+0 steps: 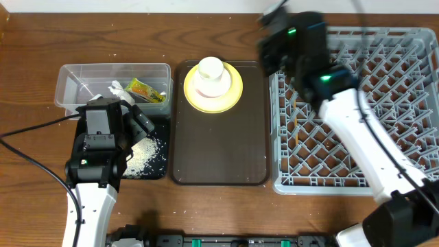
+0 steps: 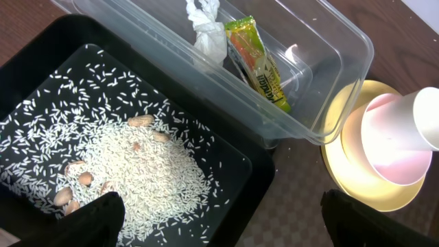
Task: Sort waste into correct bins and load items into the dishwasher rack
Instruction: 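Move the right gripper left over the white cup on the brown tray, then lower the right gripper into the white cup and grip its rim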
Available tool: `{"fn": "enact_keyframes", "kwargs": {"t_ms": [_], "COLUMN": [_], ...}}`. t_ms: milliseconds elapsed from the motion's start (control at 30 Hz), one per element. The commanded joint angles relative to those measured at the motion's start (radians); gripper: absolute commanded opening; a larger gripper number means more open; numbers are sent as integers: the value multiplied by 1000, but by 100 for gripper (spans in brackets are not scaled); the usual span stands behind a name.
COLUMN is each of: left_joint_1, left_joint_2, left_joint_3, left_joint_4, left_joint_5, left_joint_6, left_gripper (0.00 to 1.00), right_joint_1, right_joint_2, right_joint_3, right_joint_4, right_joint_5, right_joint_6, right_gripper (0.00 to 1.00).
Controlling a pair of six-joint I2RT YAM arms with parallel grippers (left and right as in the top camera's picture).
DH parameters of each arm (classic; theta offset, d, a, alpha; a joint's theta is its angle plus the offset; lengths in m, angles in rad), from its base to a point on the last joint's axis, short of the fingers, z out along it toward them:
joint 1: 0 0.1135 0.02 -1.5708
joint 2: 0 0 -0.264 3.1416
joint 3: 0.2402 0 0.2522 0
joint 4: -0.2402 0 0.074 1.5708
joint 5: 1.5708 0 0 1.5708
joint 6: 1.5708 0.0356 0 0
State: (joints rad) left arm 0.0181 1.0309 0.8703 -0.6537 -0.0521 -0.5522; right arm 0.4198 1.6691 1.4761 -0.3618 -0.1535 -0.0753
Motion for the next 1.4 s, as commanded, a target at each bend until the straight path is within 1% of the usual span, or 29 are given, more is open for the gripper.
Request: {"fn": "enact_keyframes", "kwargs": {"t_ms": [0, 167, 333, 433, 500, 533, 567, 600, 733, 900, 1033, 1167, 1367], "left_joint_1": [4, 4, 4, 4, 4, 4, 4, 4, 4, 4, 4, 4, 4], "left_joint_2": [2, 2, 2, 2, 2, 2, 2, 2, 2, 2, 2, 2, 2], "left_joint_3": [14, 14, 14, 14, 14, 14, 14, 14, 14, 14, 14, 14, 14], "left_joint_4": [-1, -1, -1, -1, -1, -1, -1, -1, -1, -1, -1, -1, -1], "left_joint_5": [-11, -11, -11, -11, -11, -12, -11, -11, -11, -11, -11, -11, -11], "left_joint_6": [5, 5, 5, 5, 5, 5, 5, 5, 5, 5, 5, 5, 5], "left_gripper": [95, 95, 95, 95, 95, 95, 95, 95, 95, 95, 95, 95, 95], "right_joint_1": [62, 119, 165, 208, 241, 261, 279, 288, 323, 328, 328, 328, 327], "right_joint_2": [12, 43, 131, 176, 203, 222, 242, 255, 333, 424, 484, 534, 595], "right_joint_3": [22, 158, 333, 362, 361, 361, 360, 360, 360, 360, 360, 360, 360], "right_joint_4": [-37, -197, -408, -480, -511, -526, -534, -537, -536, -523, -491, -462, -452], "right_joint_5": [-31, -31, -32, -31, -31, -31, -31, -31, -31, -31, -14, 52, 76], "right_joint_6": [-76, -77, -80, -80, -80, -80, -80, -80, -78, 6, 8, 24, 33], "right_gripper": [21, 20, 20, 20, 14, 7, 2, 1, 1, 1, 1, 1, 2]}}
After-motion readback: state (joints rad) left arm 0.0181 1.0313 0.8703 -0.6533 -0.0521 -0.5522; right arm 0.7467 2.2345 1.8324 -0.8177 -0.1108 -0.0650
